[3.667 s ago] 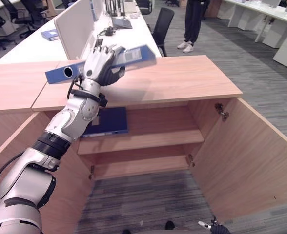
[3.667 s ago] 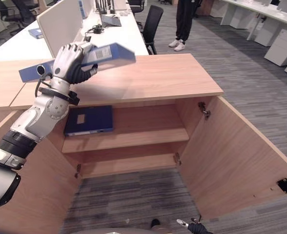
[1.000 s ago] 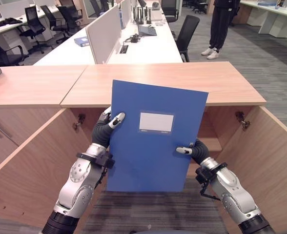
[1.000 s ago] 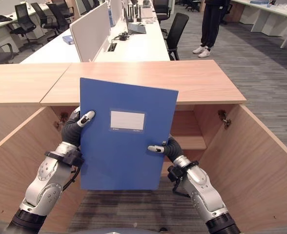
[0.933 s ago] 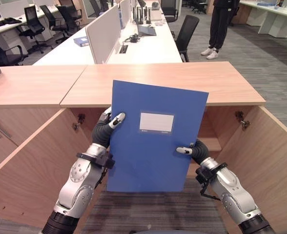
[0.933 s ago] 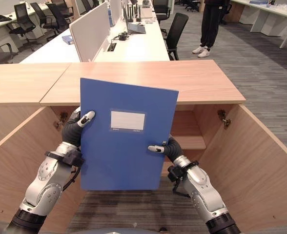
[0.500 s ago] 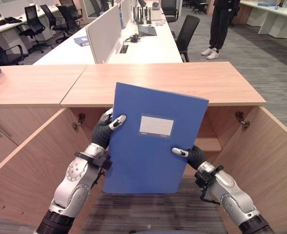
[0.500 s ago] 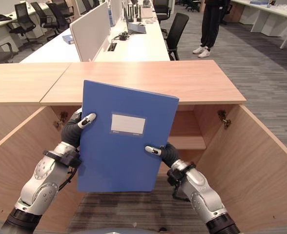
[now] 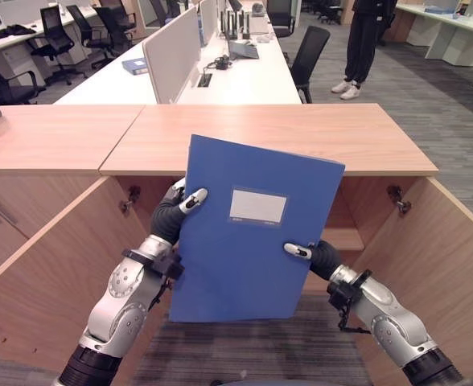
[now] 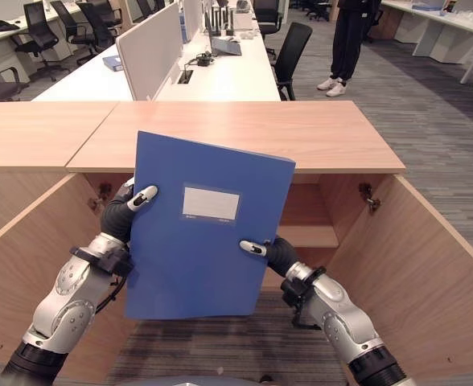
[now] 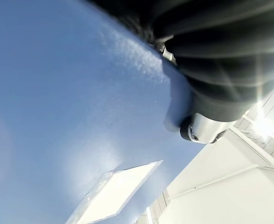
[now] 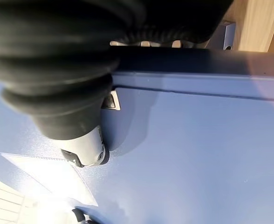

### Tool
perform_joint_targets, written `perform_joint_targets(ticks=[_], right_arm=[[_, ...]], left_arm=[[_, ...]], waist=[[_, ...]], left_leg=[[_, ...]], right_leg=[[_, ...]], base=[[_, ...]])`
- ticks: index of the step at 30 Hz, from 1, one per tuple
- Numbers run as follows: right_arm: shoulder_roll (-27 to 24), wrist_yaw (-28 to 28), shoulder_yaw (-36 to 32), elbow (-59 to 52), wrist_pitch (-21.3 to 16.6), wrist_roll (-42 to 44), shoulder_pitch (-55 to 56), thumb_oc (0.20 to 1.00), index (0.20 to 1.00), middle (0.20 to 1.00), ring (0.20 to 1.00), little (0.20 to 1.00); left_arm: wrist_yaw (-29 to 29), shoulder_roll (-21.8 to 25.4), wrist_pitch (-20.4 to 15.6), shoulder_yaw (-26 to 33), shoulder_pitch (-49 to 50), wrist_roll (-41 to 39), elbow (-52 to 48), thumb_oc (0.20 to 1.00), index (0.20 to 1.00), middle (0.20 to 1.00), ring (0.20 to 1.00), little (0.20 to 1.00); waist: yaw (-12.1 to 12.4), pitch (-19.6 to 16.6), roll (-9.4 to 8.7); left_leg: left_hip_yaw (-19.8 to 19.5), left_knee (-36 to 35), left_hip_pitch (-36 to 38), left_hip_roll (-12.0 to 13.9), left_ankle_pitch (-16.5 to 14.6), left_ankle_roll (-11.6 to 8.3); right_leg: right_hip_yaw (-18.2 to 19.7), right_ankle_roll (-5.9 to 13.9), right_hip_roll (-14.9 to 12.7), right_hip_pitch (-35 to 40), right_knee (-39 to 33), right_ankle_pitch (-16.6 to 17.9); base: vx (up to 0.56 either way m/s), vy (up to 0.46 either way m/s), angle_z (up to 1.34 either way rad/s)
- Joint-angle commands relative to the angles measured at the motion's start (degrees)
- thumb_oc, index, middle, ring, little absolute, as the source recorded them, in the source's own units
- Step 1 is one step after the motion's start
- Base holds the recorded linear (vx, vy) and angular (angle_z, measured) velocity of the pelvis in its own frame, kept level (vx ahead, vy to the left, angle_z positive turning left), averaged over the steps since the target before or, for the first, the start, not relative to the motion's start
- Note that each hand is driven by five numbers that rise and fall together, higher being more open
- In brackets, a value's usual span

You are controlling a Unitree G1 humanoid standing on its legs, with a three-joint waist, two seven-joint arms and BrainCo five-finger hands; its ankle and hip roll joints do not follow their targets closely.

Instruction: Put the empty folder in the office cabinet

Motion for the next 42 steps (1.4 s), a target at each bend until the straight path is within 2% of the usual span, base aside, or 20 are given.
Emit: perform_joint_targets(ticks=[1,2,3,10,15,16,18,19,20,25,27,28,31,34,35,36,38,39,41,42], right_arm=[[3.7,5.8,4.4,-3.3,-0.5,-0.6,-6.3,0.2,0.2,0.2,0.2,0.2],[3.4,5.2,3.6,-2.8,-0.8,-2.7,-6.0,0.2,0.2,0.2,0.2,0.2],[3.4,4.3,2.3,-1.9,-1.1,-4.7,-5.4,0.2,0.2,0.2,0.2,0.2],[8.1,-3.1,-10.9,9.6,-2.9,-12.0,4.6,0.2,0.2,0.2,0.2,0.2],[10.1,-6.9,-14.9,16.6,-3.9,-15.0,7.3,0.2,0.2,0.2,0.2,0.2],[11.8,-9.6,-17.5,19.1,-5.2,-14.7,7.7,0.2,0.2,0.2,0.2,0.2],[13.2,-11.5,-19.4,21.7,-6.7,-15.3,7.8,0.2,0.2,0.2,0.2,0.2],[15.0,-14.1,-20.2,25.9,-7.6,-14.9,7.0,0.2,0.2,0.2,0.2,0.2],[15.4,-14.7,-20.1,27.1,-7.7,-15.0,6.7,0.2,0.2,0.2,0.2,0.2],[16.0,-15.8,-19.7,29.7,-8.3,-14.0,5.2,0.2,0.2,0.2,0.2,0.2],[16.4,-16.4,-19.7,30.4,-8.6,-13.5,4.4,0.2,0.2,0.2,0.2,0.2],[16.7,-16.7,-19.5,31.0,-8.7,-12.4,3.8,0.2,0.2,0.2,0.2,0.2],[17.4,-17.1,-19.7,32.6,-8.9,-11.4,3.3,0.2,0.2,0.2,0.2,0.2],[17.3,-18.0,-20.1,33.3,-8.8,-10.6,2.9,0.2,0.2,0.2,0.2,0.2],[16.9,-18.4,-20.2,33.5,-9.1,-10.2,2.8,0.2,0.2,0.2,0.2,0.2],[16.8,-18.4,-20.2,33.6,-9.1,-10.2,2.8,0.2,0.2,0.2,0.2,0.2],[16.8,-18.9,-20.6,34.2,-9.3,-9.8,2.9,0.2,0.2,0.2,0.2,0.2],[16.6,-19.2,-21.0,35.3,-9.3,-9.7,3.1,0.2,0.2,0.2,0.2,0.2],[16.6,-19.2,-21.0,35.3,-9.3,-9.7,3.0,0.2,0.2,0.2,0.2,0.2],[16.0,-19.3,-22.0,35.8,-9.2,-10.1,3.6,0.2,0.2,0.2,0.2,0.2]], left_arm=[[-6.4,-2.5,-2.1,-3.8,-5.6,-1.8,-2.0,0.2,0.2,0.2,0.2,0.2],[-6.1,-2.4,-2.0,-3.0,-5.2,-1.0,-1.4,0.856,0.856,0.856,0.856,0.856],[-5.9,-2.3,-1.9,-1.8,-4.4,0.3,-1.2,1.0,1.0,1.0,1.0,1.0],[-6.0,-0.1,-2.7,9.0,6.1,13.2,5.7,1.0,1.0,1.0,1.0,1.0],[-5.7,-0.5,-2.2,10.9,9.9,15.3,15.1,1.0,1.0,1.0,1.0,1.0],[-4.3,0.1,-3.1,10.5,10.7,21.8,20.9,1.0,1.0,1.0,1.0,1.0],[-3.0,0.1,-4.2,10.0,11.2,27.9,26.6,1.0,1.0,1.0,1.0,1.0],[-1.3,-2.1,-3.7,8.2,11.1,31.6,36.5,1.0,1.0,1.0,1.0,1.0],[-0.9,-2.9,-3.5,7.4,10.7,32.9,40.2,1.0,1.0,1.0,1.0,1.0],[0.2,-4.4,-3.2,4.5,8.6,36.9,49.6,1.0,1.0,1.0,1.0,1.0],[0.7,-5.0,-2.9,3.9,8.1,38.3,53.1,1.0,1.0,1.0,1.0,1.0],[0.8,-5.0,-2.8,3.3,8.0,39.5,55.4,1.0,1.0,1.0,1.0,1.0],[0.7,-5.5,-2.5,2.7,7.9,41.2,58.9,1.0,1.0,1.0,1.0,1.0],[0.6,-5.6,-2.5,2.1,7.7,42.3,61.5,1.0,1.0,1.0,1.0,1.0],[0.5,-5.6,-2.5,1.6,7.3,42.6,63.1,1.0,1.0,1.0,1.0,1.0],[0.5,-5.7,-2.5,1.5,7.3,42.6,63.2,1.0,1.0,1.0,1.0,1.0],[0.8,-6.1,-2.4,1.1,5.7,43.1,65.9,1.0,1.0,1.0,1.0,1.0],[1.1,-6.3,-2.6,1.0,4.9,43.4,66.8,1.0,1.0,1.0,1.0,1.0],[1.1,-6.3,-2.6,1.0,4.8,43.4,66.8,1.0,1.0,1.0,1.0,1.0],[0.9,-6.1,-2.9,0.8,4.4,44.2,68.0,1.0,1.0,1.0,1.0,1.0]], waist=[[1.2,0.3,-1.16],[1.2,0.3,-1.12],[1.2,0.3,-1.1],[1.3,0.5,-0.91],[1.2,0.9,-0.79],[1.2,1.1,-0.65],[1.4,1.3,-0.59],[1.4,1.8,-0.4],[1.5,2.0,-0.33],[1.4,3.4,0.09],[1.1,4.6,0.28],[0.7,5.6,1.05],[0.5,5.8,1.7],[-0.3,5.5,1.34],[-1.1,5.8,1.2],[-1.2,5.8,1.36],[-2.6,6.0,1.25],[-3.7,6.0,1.35],[-3.6,6.0,1.45],[-4.3,5.1,1.29]], left_leg=[[-1.8,0.7,2.1,2.8,-5.7,-2.13],[-1.8,0.7,2.1,2.8,-5.7,-2.13],[-1.8,0.7,2.0,2.7,-5.7,-2.11],[-2.0,0.7,1.7,2.4,-6.1,-1.83],[-1.8,0.7,1.3,2.1,-6.2,-1.61],[-1.7,0.7,1.0,1.9,-6.4,-1.32],[-1.6,0.7,0.8,1.6,-6.5,-0.97],[-1.4,0.7,0.5,1.3,-6.5,-0.46],[-1.4,0.7,0.4,1.2,-6.6,-0.17],[-1.1,0.8,0.1,0.8,-6.5,1.0],[-0.7,1.1,0.5,0.9,-6.9,1.57],[0.1,1.3,1.0,1.7,-7.1,1.67],[0.9,1.3,2.4,2.6,-7.8,1.36],[0.9,0.7,5.2,1.4,-9.8,1.02],[0.0,0.7,6.3,1.1,-10.7,0.43],[-0.1,0.7,6.4,1.3,-10.8,0.4],[-1.2,0.7,7.6,1.5,-11.6,-0.56],[-2.2,0.7,8.7,1.9,-12.4,-1.2],[-2.1,0.7,8.8,2.0,-12.4,-1.21],[-3.2,0.7,9.9,1.7,-13.8,-1.73]], right_leg=[[0.2,3.81,-1.6,0.5,3.4,-6.8],[0.2,3.81,-1.6,0.5,3.4,-6.8],[0.2,3.82,-1.6,0.4,3.4,-6.8],[-0.3,4.01,-2.0,0.3,3.5,-6.8],[-0.4,4.32,-2.3,-0.2,3.9,-6.7],[-0.4,4.57,-2.5,-0.7,4.4,-6.6],[-0.2,4.87,-2.7,-1.3,5.1,-6.7],[0.1,5.36,-3.2,-2.6,7.0,-6.8],[0.3,5.54,-3.3,-3.3,8.2,-6.9],[1.5,6.88,-3.1,-8.3,16.3,-7.4],[1.9,8.46,-3.1,-12.3,22.7,-4.7],[1.6,9.5,-2.6,-15.9,28.9,-2.2],[0.4,9.5,-3.0,-19.2,32.4,-0.8],[-1.6,9.31,-5.2,-19.7,25.4,-1.3],[-2.4,8.45,-5.9,-20.1,19.3,-1.2],[-2.6,8.44,-5.7,-19.8,19.0,-1.2],[-1.0,8.84,-6.3,-21.1,12.8,0.9],[1.5,9.5,-6.8,-22.2,10.0,3.6],[1.5,9.5,-6.7,-22.0,9.8,3.7],[2.6,9.5,-7.4,-20.9,6.7,4.5]], base=[[0.0,0.0,0.0],[0.0,0.0,0.0],[0.0,0.0,0.0],[0.01,0.013,0.0],[0.01,0.057,0.0],[0.0,0.094,-0.01],[-0.01,0.117,-0.05],[-0.03,0.146,-0.06],[-0.03,0.125,-0.05],[-0.04,0.096,-0.06],[-0.03,0.078,-0.14],[-0.03,0.055,-0.19],[0.1,0.011,-0.21],[0.26,-0.026,-0.03],[0.24,-0.062,0.15],[0.25,-0.102,0.22],[0.25,-0.147,0.19],[0.22,-0.152,0.19],[0.15,-0.085,0.32],[0.22,-0.111,0.3]])
